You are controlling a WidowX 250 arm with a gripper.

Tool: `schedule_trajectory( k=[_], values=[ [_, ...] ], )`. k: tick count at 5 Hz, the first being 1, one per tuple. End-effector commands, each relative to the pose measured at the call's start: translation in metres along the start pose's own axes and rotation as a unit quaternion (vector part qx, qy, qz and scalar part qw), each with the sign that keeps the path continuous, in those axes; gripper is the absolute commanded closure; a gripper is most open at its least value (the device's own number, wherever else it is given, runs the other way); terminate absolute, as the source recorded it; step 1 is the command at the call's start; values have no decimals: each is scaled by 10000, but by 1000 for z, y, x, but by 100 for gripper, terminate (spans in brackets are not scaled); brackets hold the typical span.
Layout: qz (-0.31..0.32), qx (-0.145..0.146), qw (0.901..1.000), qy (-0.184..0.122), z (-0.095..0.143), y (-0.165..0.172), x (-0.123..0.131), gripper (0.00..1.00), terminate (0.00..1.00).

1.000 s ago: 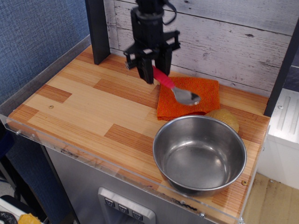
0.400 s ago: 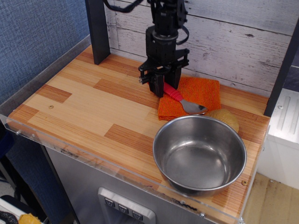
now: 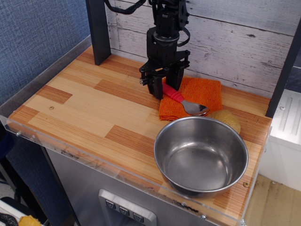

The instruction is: Place the red spoon on the orange towel.

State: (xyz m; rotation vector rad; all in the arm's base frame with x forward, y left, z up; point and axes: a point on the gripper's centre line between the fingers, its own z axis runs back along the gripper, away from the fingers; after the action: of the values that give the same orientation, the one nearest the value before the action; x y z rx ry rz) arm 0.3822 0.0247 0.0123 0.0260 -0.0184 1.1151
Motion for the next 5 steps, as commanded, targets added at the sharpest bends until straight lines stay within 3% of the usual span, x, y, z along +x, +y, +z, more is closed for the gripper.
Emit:
schedule_trajectory(
  k=[1, 3, 5],
  values=[
    [5, -166, 9998, -110, 17, 2, 7, 0, 0],
    [-46, -358, 9991, -242, 39, 9, 10, 0, 0],
    [82, -694, 9970, -324, 87, 32, 15, 0, 0]
  ],
)
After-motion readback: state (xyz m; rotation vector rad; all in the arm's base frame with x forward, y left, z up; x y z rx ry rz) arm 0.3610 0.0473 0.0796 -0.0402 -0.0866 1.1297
